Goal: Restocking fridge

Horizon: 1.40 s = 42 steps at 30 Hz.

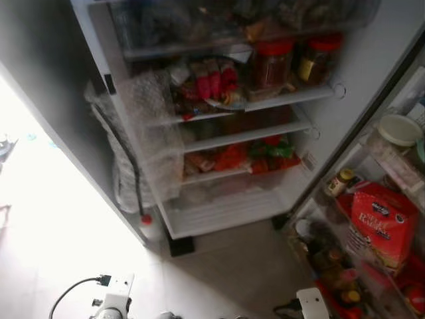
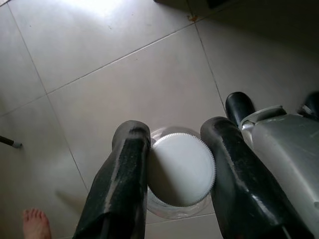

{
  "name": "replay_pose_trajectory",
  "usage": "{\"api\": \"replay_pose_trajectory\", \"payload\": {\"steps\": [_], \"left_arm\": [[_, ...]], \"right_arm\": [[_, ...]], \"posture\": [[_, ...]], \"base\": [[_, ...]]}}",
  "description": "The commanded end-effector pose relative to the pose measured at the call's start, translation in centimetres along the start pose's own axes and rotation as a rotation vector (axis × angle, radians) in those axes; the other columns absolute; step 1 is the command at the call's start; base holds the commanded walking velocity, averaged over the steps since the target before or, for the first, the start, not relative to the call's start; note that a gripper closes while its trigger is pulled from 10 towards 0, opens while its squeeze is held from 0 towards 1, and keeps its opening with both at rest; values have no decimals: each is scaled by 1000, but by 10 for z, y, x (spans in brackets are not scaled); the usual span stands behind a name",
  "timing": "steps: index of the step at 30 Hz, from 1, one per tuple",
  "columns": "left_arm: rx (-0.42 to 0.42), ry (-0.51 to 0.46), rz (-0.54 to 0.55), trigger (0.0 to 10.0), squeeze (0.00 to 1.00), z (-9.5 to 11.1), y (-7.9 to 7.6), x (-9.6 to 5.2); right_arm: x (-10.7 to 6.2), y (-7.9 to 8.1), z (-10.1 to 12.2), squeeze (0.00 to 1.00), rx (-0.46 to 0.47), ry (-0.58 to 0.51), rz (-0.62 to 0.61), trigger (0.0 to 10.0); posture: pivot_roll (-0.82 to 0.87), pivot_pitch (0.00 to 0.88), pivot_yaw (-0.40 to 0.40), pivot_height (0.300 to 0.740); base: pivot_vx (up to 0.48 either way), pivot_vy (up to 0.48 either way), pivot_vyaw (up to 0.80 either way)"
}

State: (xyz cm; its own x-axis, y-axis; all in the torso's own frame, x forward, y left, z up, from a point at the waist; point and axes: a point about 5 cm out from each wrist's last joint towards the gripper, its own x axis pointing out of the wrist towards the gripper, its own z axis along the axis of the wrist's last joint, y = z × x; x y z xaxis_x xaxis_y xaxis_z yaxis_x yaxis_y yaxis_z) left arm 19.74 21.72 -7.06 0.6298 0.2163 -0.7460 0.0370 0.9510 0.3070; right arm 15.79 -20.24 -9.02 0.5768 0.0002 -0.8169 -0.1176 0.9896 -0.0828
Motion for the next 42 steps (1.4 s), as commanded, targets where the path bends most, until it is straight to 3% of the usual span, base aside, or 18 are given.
{"api": "replay_pose_trajectory", "payload": {"steps": [1,8,23,30,32,35,40,42], "left_arm": [[3,18,1,10000,0,-5,0,-1],[7,17,2,10000,0,-5,0,-1],[-1,-13,8,10000,0,-4,0,-1],[-32,-130,-8,10000,0,4,0,-3],[-29,-192,-12,10000,0,10,-1,-4],[-36,-336,-11,10000,0,56,3,0],[-60,-486,-40,10000,0,86,1,-4],[-56,-506,-43,10000,0,89,1,-5]], "right_arm": [[-2,-2,-7,0,15,19,-4,10000],[-1,-2,-5,0,13,15,1,10000],[-2,0,-8,0,6,20,11,10000],[-2,0,-8,0,3,23,19,10000],[-2,0,-8,0,0,24,21,10000],[-2,-1,-8,0,-6,26,25,10000],[-2,-1,-8,0,-15,27,31,10000],[-2,-1,-8,0,-19,28,33,10000]], "posture": [[-128,177,-29,740],[-131,174,-29,740],[-131,164,-25,740],[-130,173,-27,740],[-130,174,-29,740],[-130,180,-31,740],[-129,183,-35,740],[-129,183,-35,740]], "base": [[0,-352,0],[0,-341,0],[0,0,0],[0,0,0],[0,0,0],[0,0,0],[0,0,0],[0,0,0]]}}
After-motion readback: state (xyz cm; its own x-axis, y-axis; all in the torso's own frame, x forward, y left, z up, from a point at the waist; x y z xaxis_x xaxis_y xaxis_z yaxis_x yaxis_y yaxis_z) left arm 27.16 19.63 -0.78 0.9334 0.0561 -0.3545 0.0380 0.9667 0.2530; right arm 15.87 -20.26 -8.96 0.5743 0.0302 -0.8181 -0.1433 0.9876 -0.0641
